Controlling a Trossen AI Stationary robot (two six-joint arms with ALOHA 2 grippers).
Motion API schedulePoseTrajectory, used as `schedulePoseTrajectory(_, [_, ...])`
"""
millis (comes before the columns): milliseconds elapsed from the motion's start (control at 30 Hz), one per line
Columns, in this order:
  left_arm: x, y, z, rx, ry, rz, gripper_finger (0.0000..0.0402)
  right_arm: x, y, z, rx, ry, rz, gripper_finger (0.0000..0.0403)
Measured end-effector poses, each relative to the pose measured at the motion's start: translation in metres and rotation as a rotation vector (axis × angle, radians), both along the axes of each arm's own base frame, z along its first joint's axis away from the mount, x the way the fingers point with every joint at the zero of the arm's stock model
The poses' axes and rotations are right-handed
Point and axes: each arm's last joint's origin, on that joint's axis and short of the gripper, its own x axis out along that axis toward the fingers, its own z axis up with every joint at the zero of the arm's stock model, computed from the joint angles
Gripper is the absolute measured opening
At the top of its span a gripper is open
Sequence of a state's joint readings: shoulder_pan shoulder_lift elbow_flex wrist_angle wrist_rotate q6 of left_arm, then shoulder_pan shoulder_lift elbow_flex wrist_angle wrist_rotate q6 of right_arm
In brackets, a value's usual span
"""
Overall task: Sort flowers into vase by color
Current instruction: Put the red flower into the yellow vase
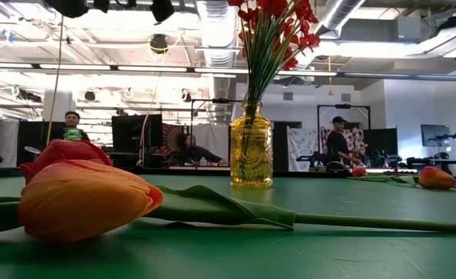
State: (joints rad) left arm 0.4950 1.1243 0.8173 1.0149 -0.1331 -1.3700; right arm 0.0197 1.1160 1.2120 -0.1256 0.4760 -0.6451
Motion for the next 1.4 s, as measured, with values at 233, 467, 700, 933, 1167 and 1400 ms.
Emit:
schedulePoseTrajectory(233, [0.010, 0.014, -0.011, -0.046, -0.029, -0.037, 0.0000, -0.002, -0.029, 0.004, 0.129, -0.084, 0.009, 0.0255])
schedulePoseTrajectory(467, [0.029, 0.025, -0.029, -0.110, -0.064, -0.136, 0.0000, 0.005, -0.060, -0.004, 0.253, -0.104, 0.007, 0.0255])
schedulePoseTrajectory(700, [0.045, 0.034, -0.040, -0.150, -0.136, -0.209, 0.0000, 0.035, -0.075, -0.022, 0.219, -0.058, 0.079, 0.0255])
schedulePoseTrajectory(933, [0.062, 0.033, -0.023, -0.124, -0.165, -0.322, 0.0000, 0.058, -0.082, -0.023, 0.054, -0.147, 0.093, 0.0255])
schedulePoseTrajectory(1167, [0.074, 0.024, -0.008, -0.056, -0.075, -0.411, 0.0000, 0.068, -0.082, -0.023, -0.066, -0.173, 0.098, 0.0255])
schedulePoseTrajectory(1400, [0.087, 0.017, -0.020, -0.146, 0.053, -0.461, 0.0000, 0.069, -0.065, -0.005, -0.108, -0.238, 0.162, 0.0255])
